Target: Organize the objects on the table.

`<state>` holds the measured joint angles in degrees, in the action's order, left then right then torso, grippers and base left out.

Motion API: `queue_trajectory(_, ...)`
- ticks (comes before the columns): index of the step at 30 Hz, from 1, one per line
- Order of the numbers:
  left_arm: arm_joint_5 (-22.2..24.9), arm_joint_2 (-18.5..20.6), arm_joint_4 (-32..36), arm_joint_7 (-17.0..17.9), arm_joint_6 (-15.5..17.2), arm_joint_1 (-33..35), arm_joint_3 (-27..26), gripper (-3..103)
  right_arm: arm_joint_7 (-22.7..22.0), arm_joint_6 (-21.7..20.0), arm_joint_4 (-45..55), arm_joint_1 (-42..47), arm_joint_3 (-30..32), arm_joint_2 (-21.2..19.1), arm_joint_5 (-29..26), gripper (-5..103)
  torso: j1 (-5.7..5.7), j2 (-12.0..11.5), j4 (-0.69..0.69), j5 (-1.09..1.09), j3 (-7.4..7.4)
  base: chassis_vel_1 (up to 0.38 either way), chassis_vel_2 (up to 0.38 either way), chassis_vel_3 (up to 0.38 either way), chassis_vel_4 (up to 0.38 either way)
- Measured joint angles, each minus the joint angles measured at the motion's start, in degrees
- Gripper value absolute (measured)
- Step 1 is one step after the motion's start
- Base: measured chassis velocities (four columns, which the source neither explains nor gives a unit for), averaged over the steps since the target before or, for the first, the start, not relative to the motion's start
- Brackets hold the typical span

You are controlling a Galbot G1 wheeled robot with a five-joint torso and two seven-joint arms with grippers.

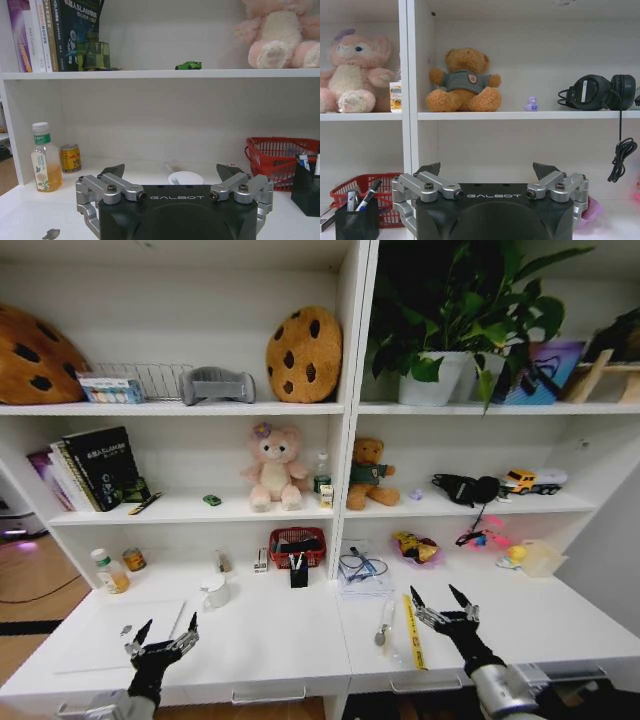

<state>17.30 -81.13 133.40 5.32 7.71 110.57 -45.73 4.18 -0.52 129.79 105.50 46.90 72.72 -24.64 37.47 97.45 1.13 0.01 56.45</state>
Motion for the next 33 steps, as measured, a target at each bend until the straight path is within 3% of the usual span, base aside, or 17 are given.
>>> queue_trajectory(12,0.0,0.0,0.0,0.0,0.0,0.0,0.0,100,0.0,0.0,0.0,0.0,0.0,0.0,0.0,100,0.0,0.0,0.0,-0.01,-0.01,0.192,0.191,-0.178,-0.188)
queue_trajectory(16,0.0,0.0,0.0,0.0,0.0,0.0,0.0,100,0.0,0.0,0.0,0.0,0.0,0.0,0.0,100,0.01,0.0,-0.03,-0.01,0.0,0.281,0.272,-0.291,-0.27)
queue_trajectory(20,0.0,0.0,0.0,0.0,0.0,0.0,0.0,100,0.0,0.0,0.0,0.0,0.0,0.0,0.0,100,-0.02,0.0,0.02,-0.01,-0.03,0.326,0.33,-0.317,-0.338)
queue_trajectory(23,0.0,0.0,0.0,0.0,0.0,0.0,0.0,100,0.0,0.0,0.0,0.0,0.0,0.0,0.0,100,0.01,-0.1,-0.04,0.04,-0.01,0.386,0.372,-0.376,-0.349)
queue_trajectory(26,0.0,0.0,0.0,0.0,0.0,0.0,0.0,100,0.0,0.0,0.0,0.0,0.0,0.0,0.0,100,-0.02,0.0,0.02,-0.07,-0.03,0.361,0.357,-0.348,-0.366)
queue_trajectory(29,0.0,0.0,0.0,0.1,0.0,0.0,0.0,100,0.0,0.0,0.0,0.0,0.0,0.0,0.0,100,0.02,-0.1,-0.04,0.01,-0.01,0.356,0.333,-0.352,-0.347)
queue_trajectory(30,0.0,0.0,0.0,0.1,0.0,0.0,0.0,100,0.0,0.0,0.0,0.0,0.0,0.0,0.0,100,0.0,-0.1,0.03,-0.1,-0.03,0.287,0.17,-0.233,-0.268)
queue_trajectory(32,0.0,0.0,0.0,0.1,0.0,0.0,0.0,100,0.0,0.0,0.0,0.0,0.0,0.0,0.0,100,-0.04,0.0,0.05,0.01,-0.04,0.204,0.17,-0.174,-0.24)
queue_trajectory(33,0.0,0.0,0.0,0.1,0.0,0.0,0.0,100,0.0,0.0,0.0,0.0,0.0,0.0,0.0,100,-0.03,0.0,-0.02,-0.04,-0.03,0.187,0.025,-0.174,-0.082)
